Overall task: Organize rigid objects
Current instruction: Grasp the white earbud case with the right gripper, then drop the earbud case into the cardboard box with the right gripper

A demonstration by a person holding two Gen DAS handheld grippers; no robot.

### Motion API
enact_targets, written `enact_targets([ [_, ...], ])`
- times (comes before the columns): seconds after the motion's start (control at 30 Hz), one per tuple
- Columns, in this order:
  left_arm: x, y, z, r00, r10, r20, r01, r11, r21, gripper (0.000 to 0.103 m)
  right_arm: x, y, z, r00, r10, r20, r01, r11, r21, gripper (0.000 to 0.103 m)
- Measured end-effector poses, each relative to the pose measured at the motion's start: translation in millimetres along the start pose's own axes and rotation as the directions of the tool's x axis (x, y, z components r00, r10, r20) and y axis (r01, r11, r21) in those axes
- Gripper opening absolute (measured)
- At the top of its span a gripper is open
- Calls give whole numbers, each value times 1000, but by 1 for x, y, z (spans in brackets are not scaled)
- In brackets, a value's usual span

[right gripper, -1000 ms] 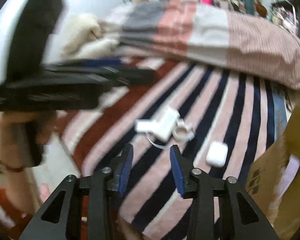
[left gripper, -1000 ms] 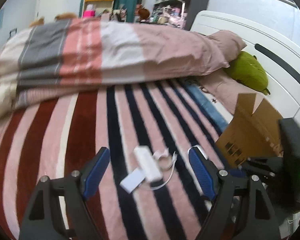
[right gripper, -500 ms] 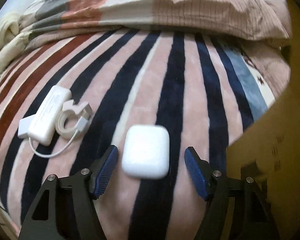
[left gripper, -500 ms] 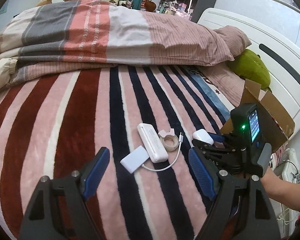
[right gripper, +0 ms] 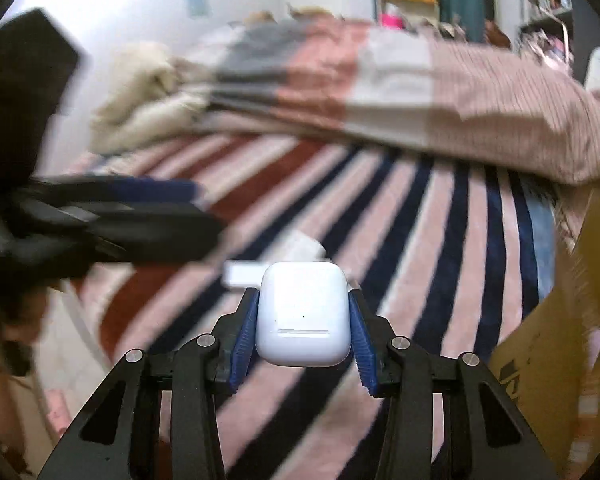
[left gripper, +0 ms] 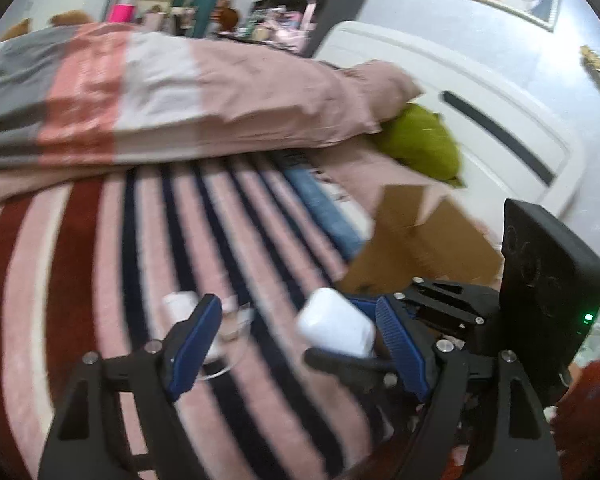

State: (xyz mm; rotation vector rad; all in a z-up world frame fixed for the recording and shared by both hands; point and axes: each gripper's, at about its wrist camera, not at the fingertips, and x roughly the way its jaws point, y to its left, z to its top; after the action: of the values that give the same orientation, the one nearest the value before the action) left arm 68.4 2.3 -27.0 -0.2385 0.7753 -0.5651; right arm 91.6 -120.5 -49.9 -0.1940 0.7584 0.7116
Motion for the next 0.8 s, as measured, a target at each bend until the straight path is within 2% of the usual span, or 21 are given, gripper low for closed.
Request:
enact_targets([
  [0.13, 14, -30, 25, 996, -81, -28, 82, 996, 41, 64, -39, -4, 15, 996, -1, 87, 5, 999, -37, 39],
  [0.23, 34, -54, 44, 987, -145, -69, 150, 987, 63, 53, -60, -18, 18, 988, -53, 145, 60, 997, -50, 39],
  [0.3, 53, -72, 56, 976, -190, -106, 198, 977, 80, 41, -70, -32, 17, 984, -79, 161, 89, 995, -51, 39],
  [0.33, 61, -80, 61, 972, -199, -121, 211, 973, 91, 41, -75, -42, 14, 981, -100, 164, 108, 993, -39, 39],
  [0.5, 118, -124, 78, 952, -207, -225, 241, 961, 136, 40, -90, -91, 0, 978, -166, 124, 164, 986, 22, 39],
  [0.73, 177, -162, 81, 918, -177, -354, 250, 953, 172, 38, -95, -154, -24, 975, -218, -33, 221, 966, 135, 39],
  [0.8, 184, -169, 81, 916, -159, -367, 239, 953, 184, 38, -95, -163, -27, 973, -222, -69, 230, 961, 153, 39],
])
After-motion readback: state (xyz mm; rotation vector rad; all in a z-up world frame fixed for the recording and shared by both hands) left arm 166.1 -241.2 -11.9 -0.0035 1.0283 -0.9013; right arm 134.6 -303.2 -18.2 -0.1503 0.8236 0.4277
